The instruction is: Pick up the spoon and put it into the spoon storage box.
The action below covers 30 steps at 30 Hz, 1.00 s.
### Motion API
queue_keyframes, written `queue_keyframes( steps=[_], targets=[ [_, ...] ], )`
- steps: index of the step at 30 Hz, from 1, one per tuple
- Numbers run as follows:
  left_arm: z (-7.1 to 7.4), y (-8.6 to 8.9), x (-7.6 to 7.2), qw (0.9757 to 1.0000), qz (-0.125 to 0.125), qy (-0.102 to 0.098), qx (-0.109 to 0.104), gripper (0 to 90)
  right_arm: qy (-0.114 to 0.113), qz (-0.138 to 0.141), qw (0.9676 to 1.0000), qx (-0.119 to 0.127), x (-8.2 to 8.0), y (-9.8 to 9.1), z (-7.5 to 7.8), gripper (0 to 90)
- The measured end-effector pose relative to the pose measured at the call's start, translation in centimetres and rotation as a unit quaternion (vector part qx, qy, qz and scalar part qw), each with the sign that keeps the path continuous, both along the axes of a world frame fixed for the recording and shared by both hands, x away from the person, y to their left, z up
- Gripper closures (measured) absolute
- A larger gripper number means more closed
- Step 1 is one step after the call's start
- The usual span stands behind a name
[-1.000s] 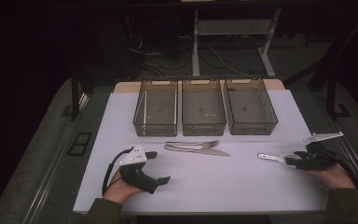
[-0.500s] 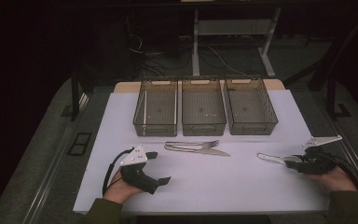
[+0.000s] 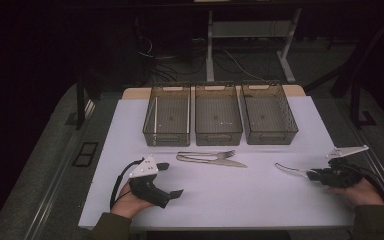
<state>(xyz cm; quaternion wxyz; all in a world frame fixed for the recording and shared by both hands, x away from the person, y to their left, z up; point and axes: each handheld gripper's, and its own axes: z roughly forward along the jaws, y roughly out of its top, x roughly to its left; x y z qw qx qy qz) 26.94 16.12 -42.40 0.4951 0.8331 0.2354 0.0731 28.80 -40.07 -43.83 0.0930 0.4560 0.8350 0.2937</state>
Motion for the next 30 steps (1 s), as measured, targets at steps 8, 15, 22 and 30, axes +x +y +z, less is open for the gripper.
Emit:
queue_keyframes(
  steps=[8,15,22,30],
  targets=[
    [0.0,0.0,0.0,1.0,0.0,0.0,0.0,0.0,0.002,0.001,1.0,0.007,0.2,0.0,0.0,77.9],
    [0.1,0.1,0.0,1.0,0.0,-0.003,-0.002,0.0,-0.007,-0.004,0.9998,0.02,0.3,0.1,0.4,78.1],
    [0.0,0.1,0.1,1.0,-0.002,-0.004,-0.004,0.0,-0.03,-0.009,0.9983,0.05,0.3,0.3,1.4,78.1],
    [0.1,0.1,0.1,1.0,-0.003,-0.004,-0.007,0.0,-0.049,-0.005,0.9959,0.075,0.4,1.0,2.5,78.1]
  ],
)
